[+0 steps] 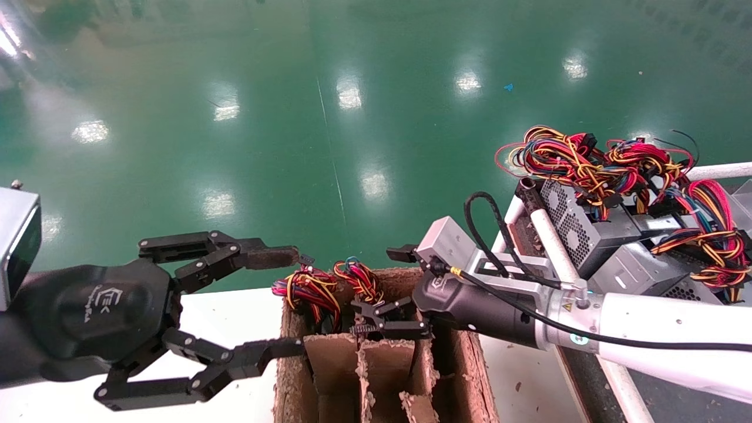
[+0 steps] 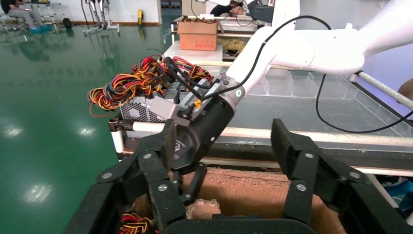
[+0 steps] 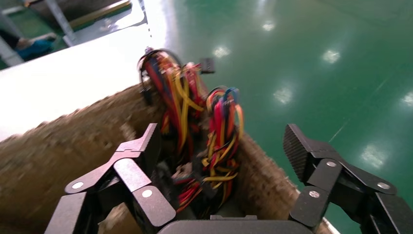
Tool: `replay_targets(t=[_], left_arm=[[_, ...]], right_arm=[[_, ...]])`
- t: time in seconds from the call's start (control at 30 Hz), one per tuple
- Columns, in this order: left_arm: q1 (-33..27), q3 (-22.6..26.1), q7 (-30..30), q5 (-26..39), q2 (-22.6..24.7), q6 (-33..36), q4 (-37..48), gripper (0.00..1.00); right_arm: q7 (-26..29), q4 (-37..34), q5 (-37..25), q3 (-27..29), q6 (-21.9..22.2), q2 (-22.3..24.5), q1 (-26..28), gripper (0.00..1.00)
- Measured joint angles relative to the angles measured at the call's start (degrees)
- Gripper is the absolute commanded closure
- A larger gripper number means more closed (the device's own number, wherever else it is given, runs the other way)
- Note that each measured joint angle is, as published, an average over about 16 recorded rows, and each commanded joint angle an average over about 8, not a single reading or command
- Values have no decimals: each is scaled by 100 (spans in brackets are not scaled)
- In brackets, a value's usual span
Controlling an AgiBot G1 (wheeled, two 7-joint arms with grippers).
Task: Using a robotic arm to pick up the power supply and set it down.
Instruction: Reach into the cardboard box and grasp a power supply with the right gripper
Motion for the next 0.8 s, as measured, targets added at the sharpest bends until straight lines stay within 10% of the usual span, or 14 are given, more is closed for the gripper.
replay_targets(t=[0.8], left_arm=[[0, 1, 1, -1, 0, -1, 0, 0]], right_arm=[[-296, -457, 26, 44, 512, -470, -269, 100]])
